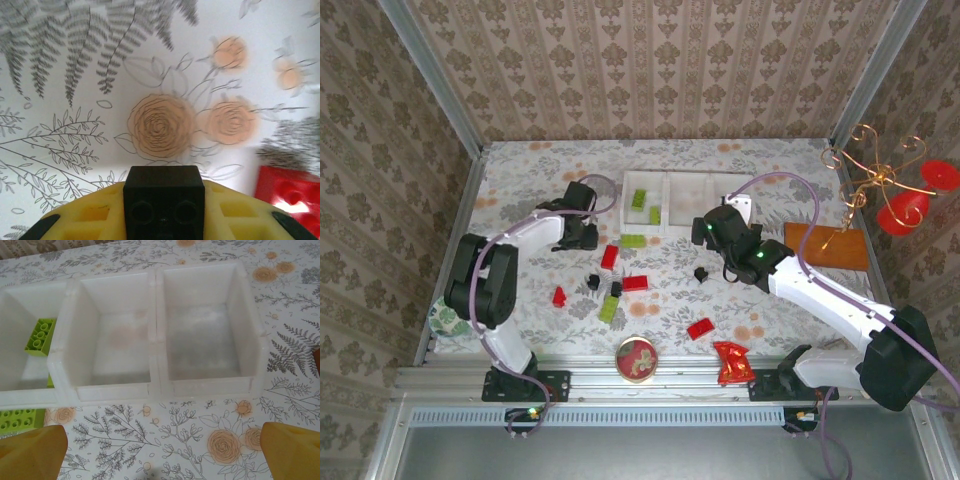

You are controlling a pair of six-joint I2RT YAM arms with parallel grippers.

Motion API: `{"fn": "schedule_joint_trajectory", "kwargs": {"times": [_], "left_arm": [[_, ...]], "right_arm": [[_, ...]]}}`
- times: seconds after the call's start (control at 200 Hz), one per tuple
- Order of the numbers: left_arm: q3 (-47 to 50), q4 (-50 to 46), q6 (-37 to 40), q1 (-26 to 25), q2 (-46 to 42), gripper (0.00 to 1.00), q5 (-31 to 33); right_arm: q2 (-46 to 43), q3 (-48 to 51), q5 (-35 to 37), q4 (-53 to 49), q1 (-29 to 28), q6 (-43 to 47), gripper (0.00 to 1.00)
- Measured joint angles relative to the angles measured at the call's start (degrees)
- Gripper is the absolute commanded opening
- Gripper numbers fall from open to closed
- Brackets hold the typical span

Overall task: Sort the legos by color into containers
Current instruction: Pick up the lego from the middle-left of the table, then place the lego in the container.

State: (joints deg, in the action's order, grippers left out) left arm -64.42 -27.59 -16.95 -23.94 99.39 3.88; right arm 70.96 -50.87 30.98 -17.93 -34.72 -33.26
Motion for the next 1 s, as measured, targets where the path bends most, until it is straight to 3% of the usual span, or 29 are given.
{"fn": "schedule_joint_trajectory", "kwargs": {"times": [0.215, 0.525, 1.0], "left_arm": [[-0.5, 1.0, -0.8, -4.5, -5.2, 0.11, 0.4], [-5.7, 3.3, -1.0, -12.1, -5.6, 0.11, 0.4], [-22.8, 5.7, 0.6, -18.8, 7.2, 0.11, -0.4]], "right_arm": [[-0.3, 2.1, 0.1, -0.3, 1.3, -1.7, 1.00], [-2.6, 4.6, 0.2, -0.4, 3.9, -5.3, 1.00], [-9.1, 9.6, 0.2, -0.4, 6.5, -8.2, 1.00]]}}
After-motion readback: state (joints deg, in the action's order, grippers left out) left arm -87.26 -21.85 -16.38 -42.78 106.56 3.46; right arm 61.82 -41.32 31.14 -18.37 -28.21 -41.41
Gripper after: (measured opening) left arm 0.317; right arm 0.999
